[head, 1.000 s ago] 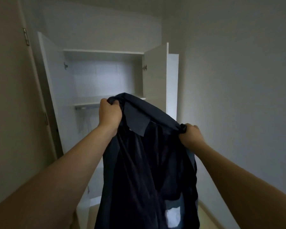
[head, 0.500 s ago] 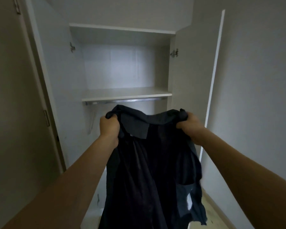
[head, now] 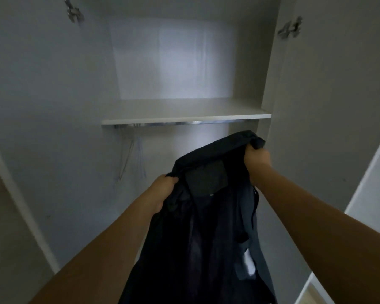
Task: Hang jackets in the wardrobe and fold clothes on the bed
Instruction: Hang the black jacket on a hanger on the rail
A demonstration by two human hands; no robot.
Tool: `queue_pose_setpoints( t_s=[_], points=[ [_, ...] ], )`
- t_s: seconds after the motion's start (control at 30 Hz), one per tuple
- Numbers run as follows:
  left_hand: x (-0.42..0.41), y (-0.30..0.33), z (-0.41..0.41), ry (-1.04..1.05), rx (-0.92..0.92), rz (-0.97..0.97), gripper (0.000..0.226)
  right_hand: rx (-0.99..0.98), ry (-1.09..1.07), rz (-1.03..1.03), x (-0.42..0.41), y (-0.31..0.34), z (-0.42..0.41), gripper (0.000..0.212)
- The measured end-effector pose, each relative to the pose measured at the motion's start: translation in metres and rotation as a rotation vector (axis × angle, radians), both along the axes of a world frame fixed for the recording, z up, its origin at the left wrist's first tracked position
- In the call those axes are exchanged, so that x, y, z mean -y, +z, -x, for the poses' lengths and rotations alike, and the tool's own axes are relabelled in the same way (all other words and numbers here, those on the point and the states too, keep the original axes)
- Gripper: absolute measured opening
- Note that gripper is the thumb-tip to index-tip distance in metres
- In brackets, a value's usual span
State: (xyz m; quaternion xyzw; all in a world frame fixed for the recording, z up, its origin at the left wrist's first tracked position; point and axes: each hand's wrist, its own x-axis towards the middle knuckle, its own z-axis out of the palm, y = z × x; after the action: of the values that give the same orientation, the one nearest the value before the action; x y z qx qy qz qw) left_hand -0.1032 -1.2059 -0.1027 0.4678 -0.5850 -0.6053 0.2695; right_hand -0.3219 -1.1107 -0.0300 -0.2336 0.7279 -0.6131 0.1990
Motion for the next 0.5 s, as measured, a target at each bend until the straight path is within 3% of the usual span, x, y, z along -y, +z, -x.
queue_pose_setpoints(
  t_s=[0.07, 0.17, 0.27, 0.37, 0.43, 0.5],
  points=[
    [0.034, -0.012, 0.014, -0.07, 0.162, 0.062, 0.037, 0.171, 0.02, 0.078, 0.042, -0.006, 0.011, 0.029],
    [0.081, -0.022, 0.024, -0.198, 0.436, 0.047, 0.032, 0.184, 0.146, 0.074, 0.101, -0.01, 0.021, 0.027],
    [0.136, -0.033, 0.03, -0.262, 0.629, -0.047, 0.036, 0.029, 0.252, 0.035, 0.152, -0.013, 0.022, 0.028],
    [0.206, -0.041, 0.035, -0.123, 0.665, -0.046, 0.026, -0.099, 0.32, -0.021, 0.197, -0.028, 0.019, 0.028],
    [0.257, -0.05, 0.038, 0.0, 0.696, 0.069, 0.014, -0.206, 0.384, -0.072, 0.224, -0.044, 0.018, 0.029],
    [0.305, -0.062, 0.042, 0.097, 0.804, 0.255, 0.024, -0.398, 0.44, -0.166, 0.25, -0.061, 0.02, 0.032]
  ],
)
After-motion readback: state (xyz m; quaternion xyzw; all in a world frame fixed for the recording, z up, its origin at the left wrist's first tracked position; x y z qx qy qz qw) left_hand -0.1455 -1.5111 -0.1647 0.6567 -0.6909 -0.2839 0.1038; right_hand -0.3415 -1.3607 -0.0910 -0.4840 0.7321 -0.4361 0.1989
